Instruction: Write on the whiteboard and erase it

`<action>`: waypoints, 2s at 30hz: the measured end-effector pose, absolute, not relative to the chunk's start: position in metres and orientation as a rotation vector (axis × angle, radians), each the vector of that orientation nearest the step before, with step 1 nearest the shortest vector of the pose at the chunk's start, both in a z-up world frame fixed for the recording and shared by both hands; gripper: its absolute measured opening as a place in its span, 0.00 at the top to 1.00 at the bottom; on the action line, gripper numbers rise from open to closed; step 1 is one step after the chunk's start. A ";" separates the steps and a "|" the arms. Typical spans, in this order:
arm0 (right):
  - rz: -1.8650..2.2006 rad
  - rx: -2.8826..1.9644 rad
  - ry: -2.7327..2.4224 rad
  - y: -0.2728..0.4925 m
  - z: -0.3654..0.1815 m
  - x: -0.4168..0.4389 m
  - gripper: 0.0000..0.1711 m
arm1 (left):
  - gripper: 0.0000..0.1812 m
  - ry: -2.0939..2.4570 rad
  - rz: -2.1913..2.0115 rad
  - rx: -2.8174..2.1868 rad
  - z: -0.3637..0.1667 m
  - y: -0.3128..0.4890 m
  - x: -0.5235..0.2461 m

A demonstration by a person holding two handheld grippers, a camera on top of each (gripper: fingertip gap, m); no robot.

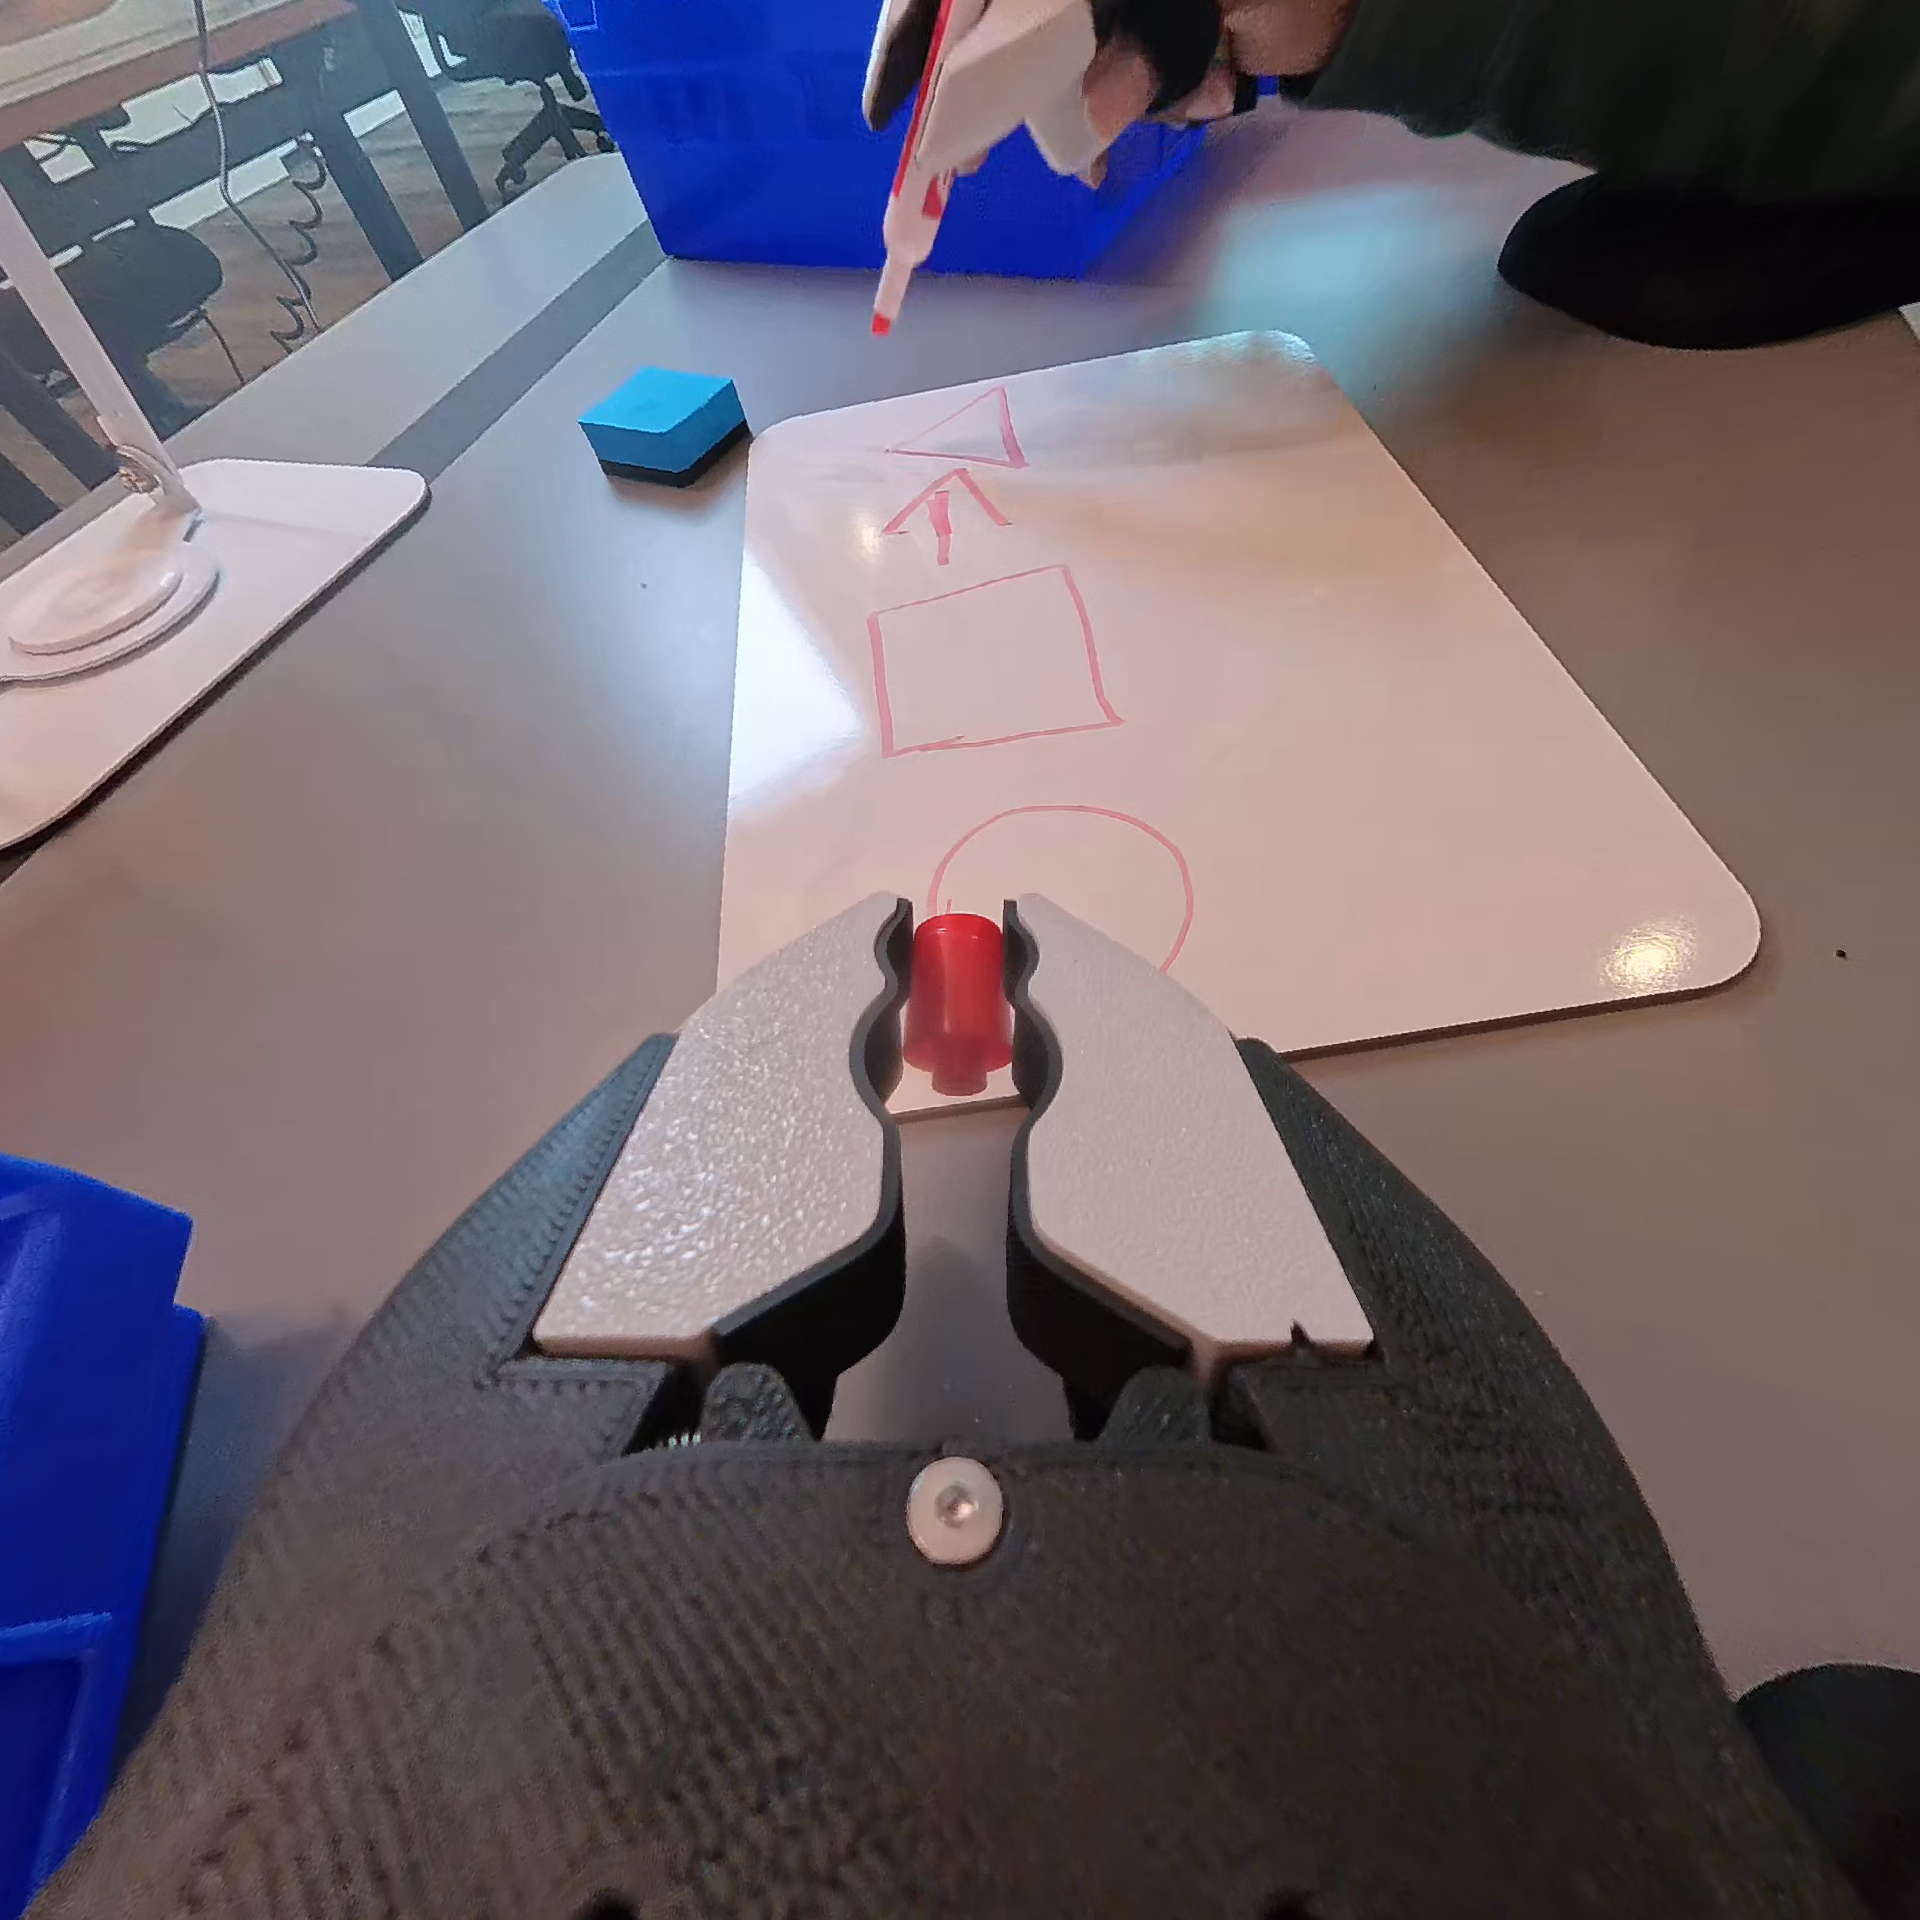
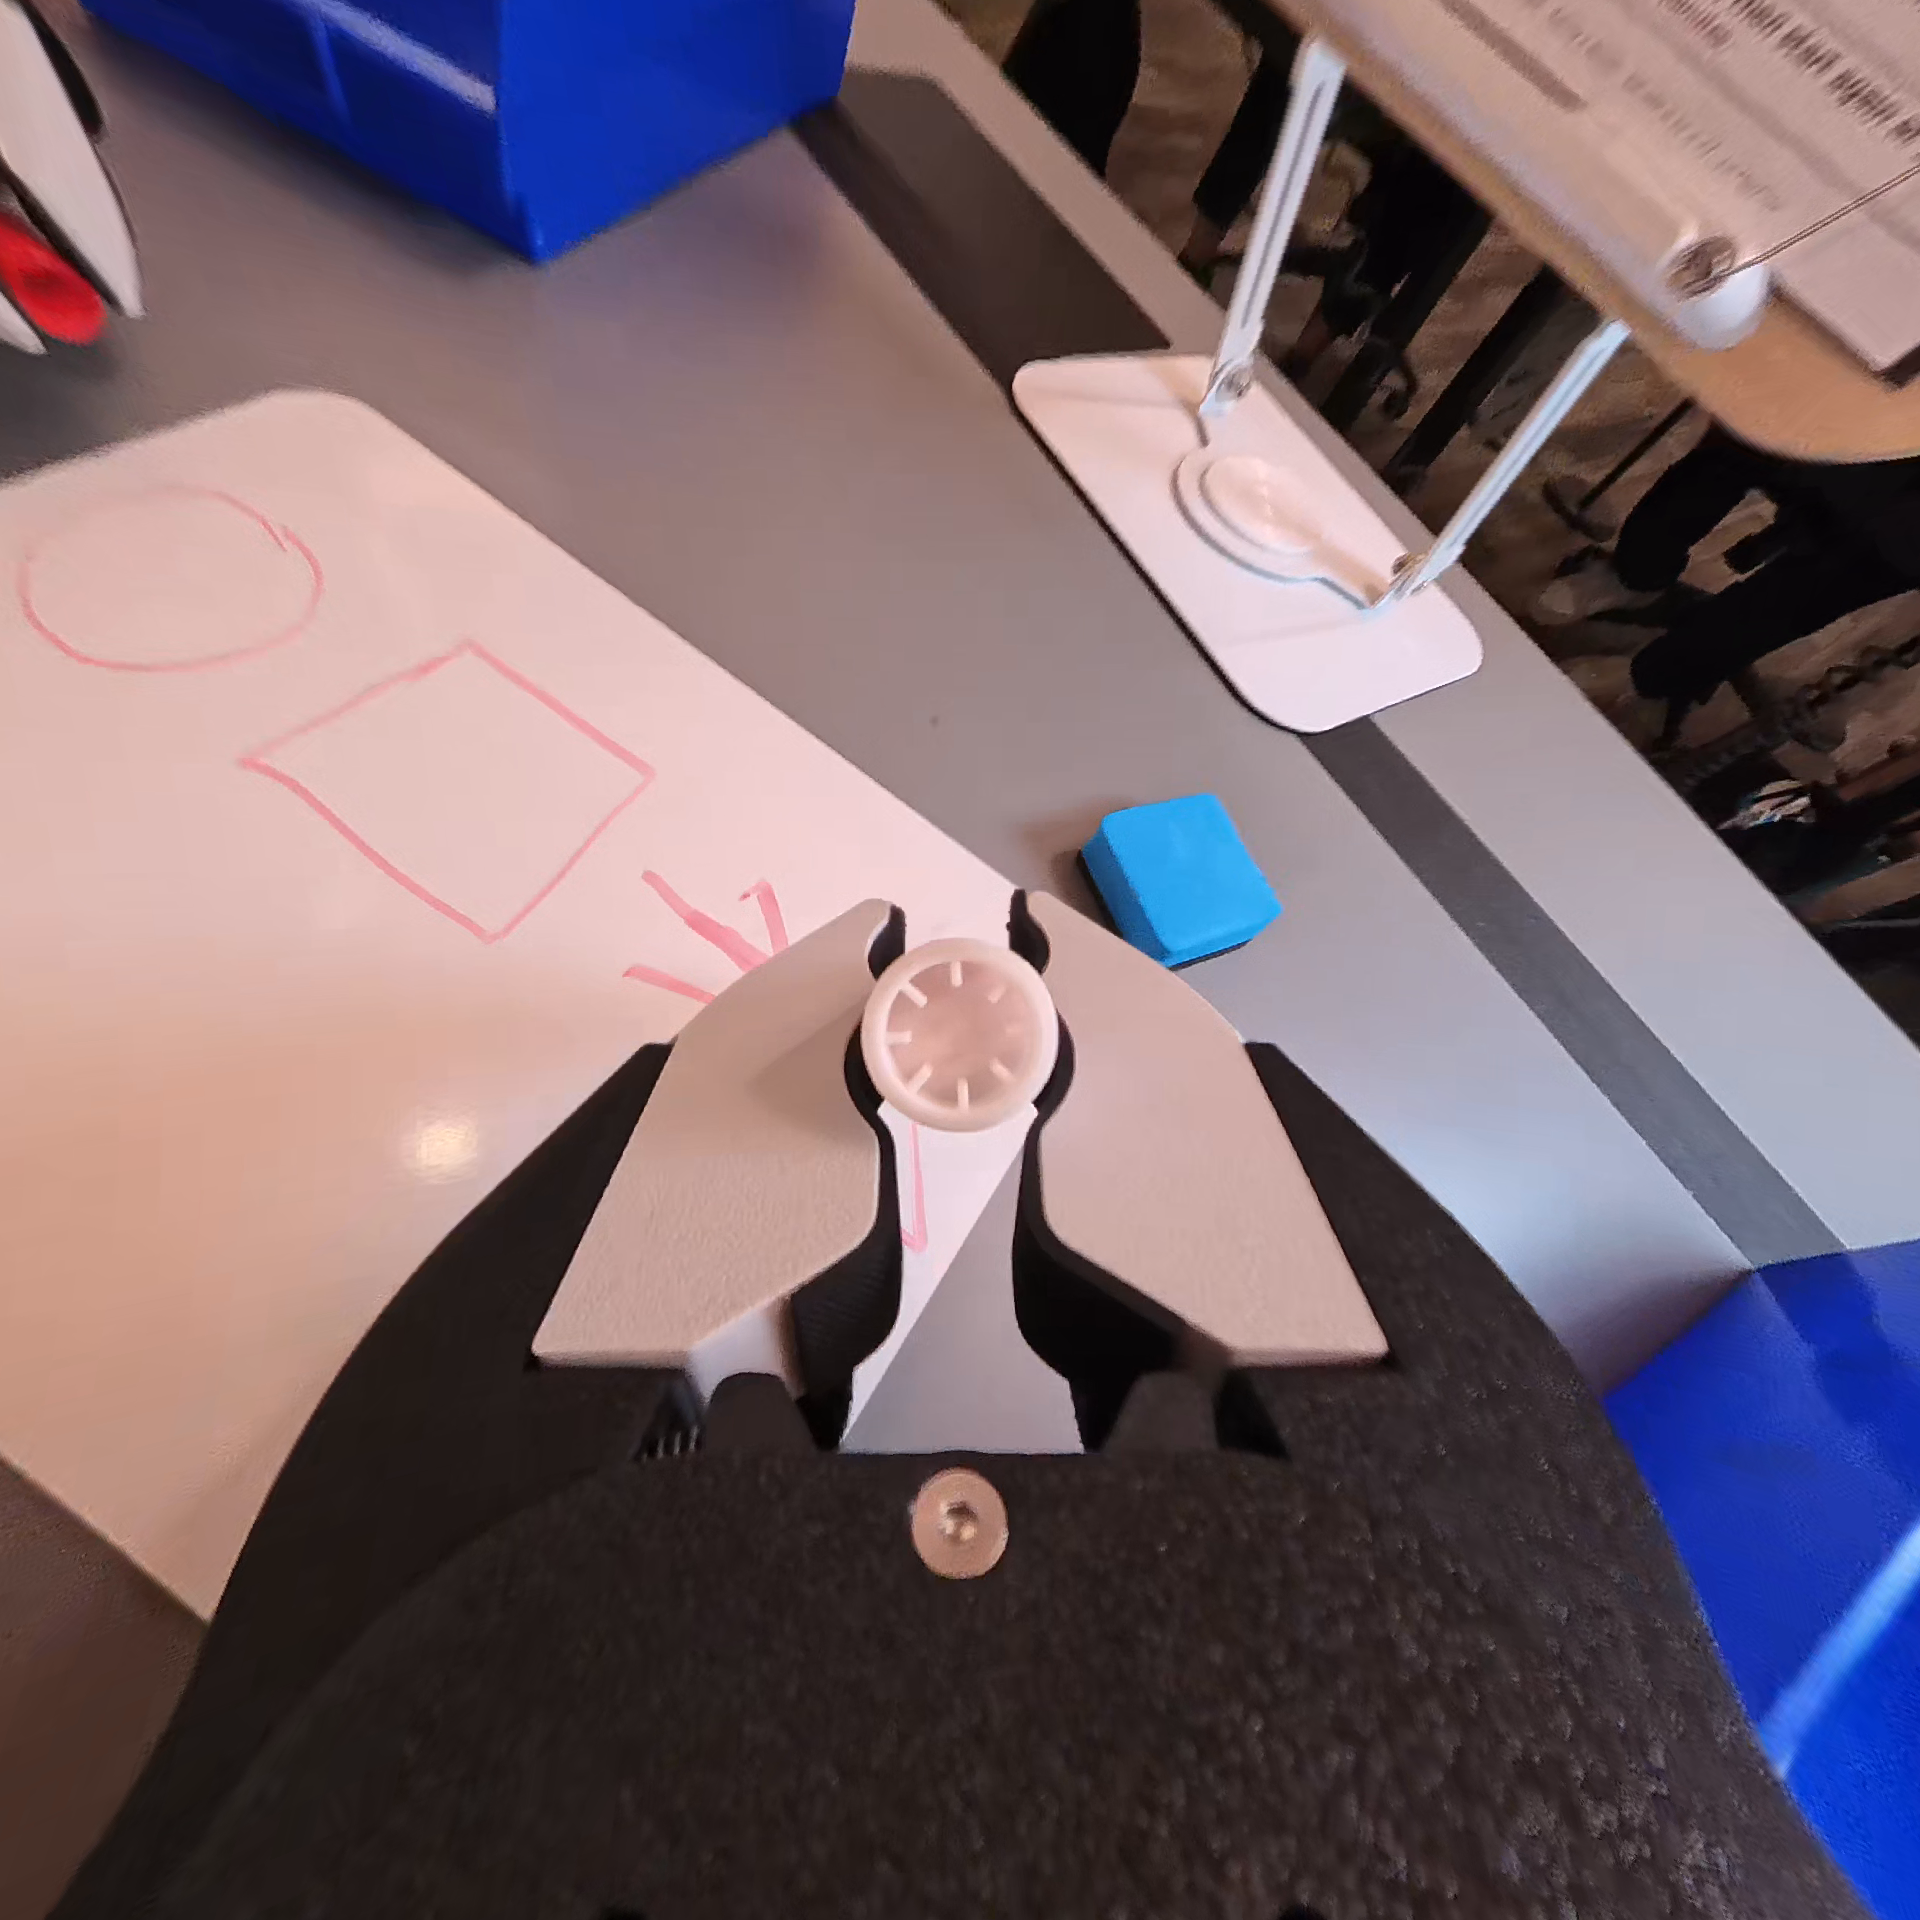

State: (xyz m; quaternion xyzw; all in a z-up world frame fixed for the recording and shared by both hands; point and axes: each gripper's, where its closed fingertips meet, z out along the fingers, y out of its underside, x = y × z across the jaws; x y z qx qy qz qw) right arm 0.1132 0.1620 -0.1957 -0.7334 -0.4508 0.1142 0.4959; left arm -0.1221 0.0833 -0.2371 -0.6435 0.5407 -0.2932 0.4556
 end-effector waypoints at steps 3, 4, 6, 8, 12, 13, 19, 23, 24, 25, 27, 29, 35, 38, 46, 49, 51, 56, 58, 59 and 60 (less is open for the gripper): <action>0.334 -1.699 -1.036 0.154 -0.176 0.117 0.88 | 0.91 1.332 -0.719 -1.586 -0.237 0.084 -0.122; 0.353 -1.663 -1.018 0.151 -0.170 0.118 0.88 | 0.91 1.331 -0.716 -1.582 -0.237 0.084 -0.123; 0.391 -1.598 -0.983 0.144 -0.160 0.120 0.88 | 0.91 1.326 -0.716 -1.572 -0.235 0.084 -0.123; 0.411 -1.525 -0.942 0.137 -0.152 0.122 0.88 | 0.91 1.321 -0.715 -1.560 -0.233 0.084 -0.123; 0.404 -1.415 -0.890 0.125 -0.142 0.126 0.88 | 0.91 1.309 -0.708 -1.557 -0.233 0.086 -0.125; 0.408 -1.397 -0.885 0.123 -0.140 0.126 0.88 | 0.91 1.306 -0.707 -1.558 -0.233 0.087 -0.125; 0.544 -1.338 -0.857 0.111 -0.130 0.114 0.88 | 0.91 1.271 -0.671 -1.547 -0.229 0.092 -0.128; 0.615 -1.315 -0.860 0.102 -0.128 0.106 0.88 | 0.91 1.242 -0.598 -1.518 -0.216 0.094 -0.129; 0.635 -1.307 -0.862 0.100 -0.126 0.104 0.88 | 0.91 1.230 -0.575 -1.507 -0.211 0.094 -0.129; 0.659 -1.299 -0.866 0.096 -0.124 0.101 0.89 | 0.91 1.216 -0.555 -1.490 -0.204 0.094 -0.129; 0.692 -1.277 -0.878 0.090 -0.117 0.097 0.89 | 0.91 1.186 -0.519 -1.464 -0.191 0.094 -0.126; 0.720 -1.249 -0.897 0.085 -0.106 0.090 0.89 | 0.91 1.174 -0.486 -1.443 -0.181 0.093 -0.119; 0.827 -1.119 -0.973 0.071 -0.058 0.051 0.89 | 0.91 1.217 -0.427 -1.366 -0.153 0.090 -0.072; 0.857 -1.057 -1.010 0.065 -0.035 0.031 0.88 | 0.91 1.220 -0.453 -1.324 -0.135 0.089 -0.045; 0.944 -1.083 -1.049 0.056 -0.049 0.014 0.88 | 0.91 1.187 -0.552 -1.297 -0.133 0.082 -0.016; 0.984 -1.138 -1.075 0.059 -0.064 0.009 0.88 | 0.91 1.187 -0.567 -1.277 -0.134 0.076 -0.014; 1.029 -1.153 -1.071 0.058 -0.069 0.007 0.88 | 0.91 1.185 -0.553 -1.250 -0.132 0.072 -0.014; 1.221 -1.178 -0.988 0.058 -0.068 0.010 0.88 | 0.91 1.144 -0.573 -1.182 -0.122 0.064 -0.019; 1.286 -1.190 -0.955 0.059 -0.069 0.012 0.88 | 0.91 1.142 -0.570 -1.160 -0.120 0.061 -0.021; 1.317 -1.197 -0.940 0.059 -0.070 0.012 0.88 | 0.91 1.144 -0.571 -1.153 -0.119 0.060 -0.020; 1.343 -1.203 -0.928 0.059 -0.071 0.011 0.88 | 0.91 1.147 -0.572 -1.148 -0.118 0.059 -0.020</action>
